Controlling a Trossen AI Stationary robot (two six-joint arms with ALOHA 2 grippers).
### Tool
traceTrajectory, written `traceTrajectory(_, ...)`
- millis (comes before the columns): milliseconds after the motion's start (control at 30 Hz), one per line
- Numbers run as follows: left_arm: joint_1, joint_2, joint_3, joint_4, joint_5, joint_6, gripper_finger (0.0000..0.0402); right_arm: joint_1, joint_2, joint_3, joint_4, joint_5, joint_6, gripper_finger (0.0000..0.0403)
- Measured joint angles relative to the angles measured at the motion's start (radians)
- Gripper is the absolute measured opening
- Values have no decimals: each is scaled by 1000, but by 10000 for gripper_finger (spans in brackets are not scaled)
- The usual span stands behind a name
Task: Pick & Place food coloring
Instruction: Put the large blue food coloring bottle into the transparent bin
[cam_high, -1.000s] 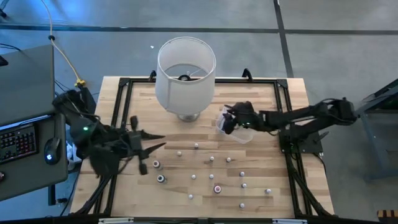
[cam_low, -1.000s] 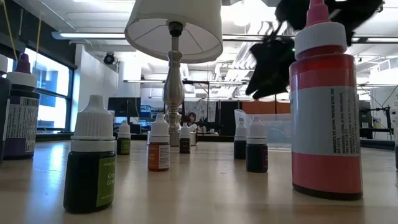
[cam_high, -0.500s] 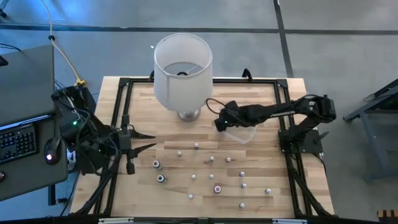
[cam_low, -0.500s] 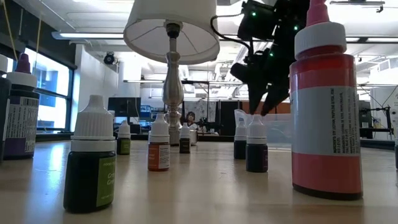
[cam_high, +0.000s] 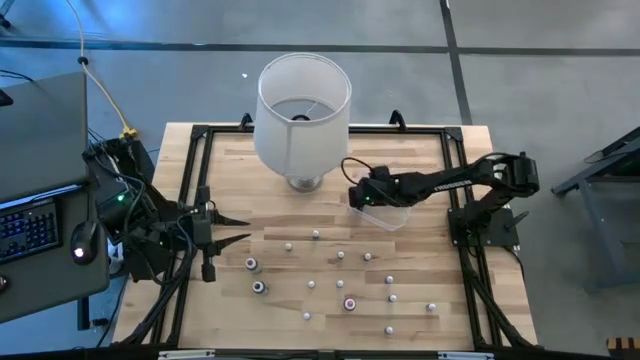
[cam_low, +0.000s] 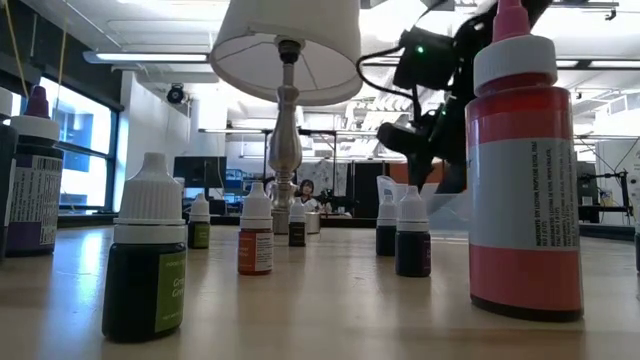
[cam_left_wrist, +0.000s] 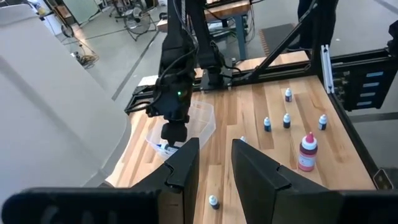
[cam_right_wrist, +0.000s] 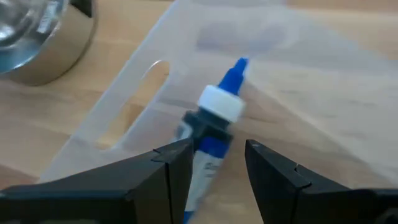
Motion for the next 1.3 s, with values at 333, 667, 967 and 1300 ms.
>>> traceTrajectory(333,0,0,0,3,-3,-9,92,-38,-5,-126,183,10,23,140)
traceTrajectory(667,0,0,0,3,-3,-12,92,-63,-6,-149,210,-169,-76,140)
traceTrajectory(967,0,0,0,4,-3,-11,92,-60,-22,-151,174,-378,-176,140)
traceTrajectory(1300,0,1,0,4,-3,-11,92,-46,-170,-157,75,-317,-447,140)
